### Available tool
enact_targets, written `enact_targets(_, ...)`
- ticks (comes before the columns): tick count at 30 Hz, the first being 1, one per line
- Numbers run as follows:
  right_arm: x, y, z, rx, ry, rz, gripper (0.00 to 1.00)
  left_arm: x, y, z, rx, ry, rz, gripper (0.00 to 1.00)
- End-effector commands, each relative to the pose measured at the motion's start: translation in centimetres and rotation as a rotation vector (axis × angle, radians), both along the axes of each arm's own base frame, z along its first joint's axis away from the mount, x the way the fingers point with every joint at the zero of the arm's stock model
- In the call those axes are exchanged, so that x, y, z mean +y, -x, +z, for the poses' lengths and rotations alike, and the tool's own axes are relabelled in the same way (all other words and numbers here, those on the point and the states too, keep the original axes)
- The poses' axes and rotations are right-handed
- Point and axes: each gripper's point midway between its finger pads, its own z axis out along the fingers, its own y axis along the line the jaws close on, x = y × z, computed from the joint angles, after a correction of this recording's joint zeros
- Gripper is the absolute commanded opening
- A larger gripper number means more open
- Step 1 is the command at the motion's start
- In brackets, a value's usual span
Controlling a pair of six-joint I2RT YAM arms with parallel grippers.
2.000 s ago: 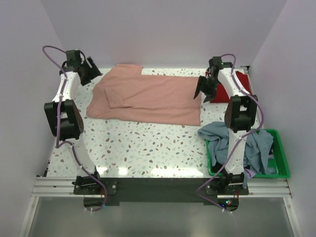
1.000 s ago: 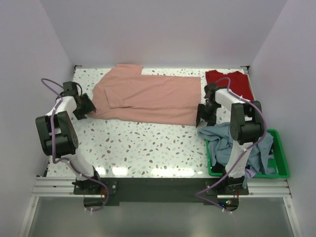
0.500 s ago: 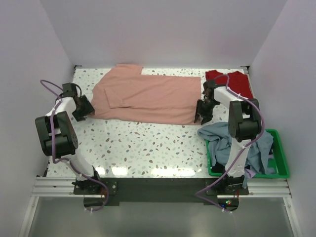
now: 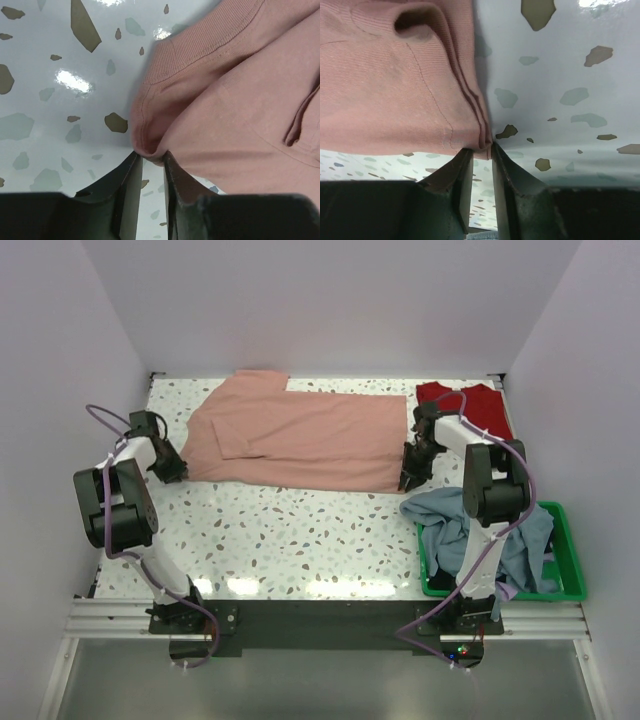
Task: Fold and stack the t-shirts
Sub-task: Fold the tshirt
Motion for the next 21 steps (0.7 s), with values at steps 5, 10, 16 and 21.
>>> enact_targets(5, 0.3, 0.4, -0.7, 0.024, -0.012, 0.006, 0.13, 0.6, -1.7, -0.7, -0.069, 0.019, -0.013, 0.10)
enact_targets(10, 0.8, 0.6, -0.4, 0.031, -0.041, 0.019, 0.00, 0.9, -1.9, -0.9, -0.077, 0.026, 0.009, 0.00)
enact_targets(16, 1.6, 1.7, 0.6, 0.048, -0.049, 0.068, 0.00, 3.3, -0.8, 0.2, -0.058, -0.031, 0.036, 0.00)
enact_targets(21, 2.1, 3.1, 1.7, 0.061, -0.026, 0.104, 0.00, 5.0, 1.3, 0.6, -0.021, -0.087, 0.041, 0.00)
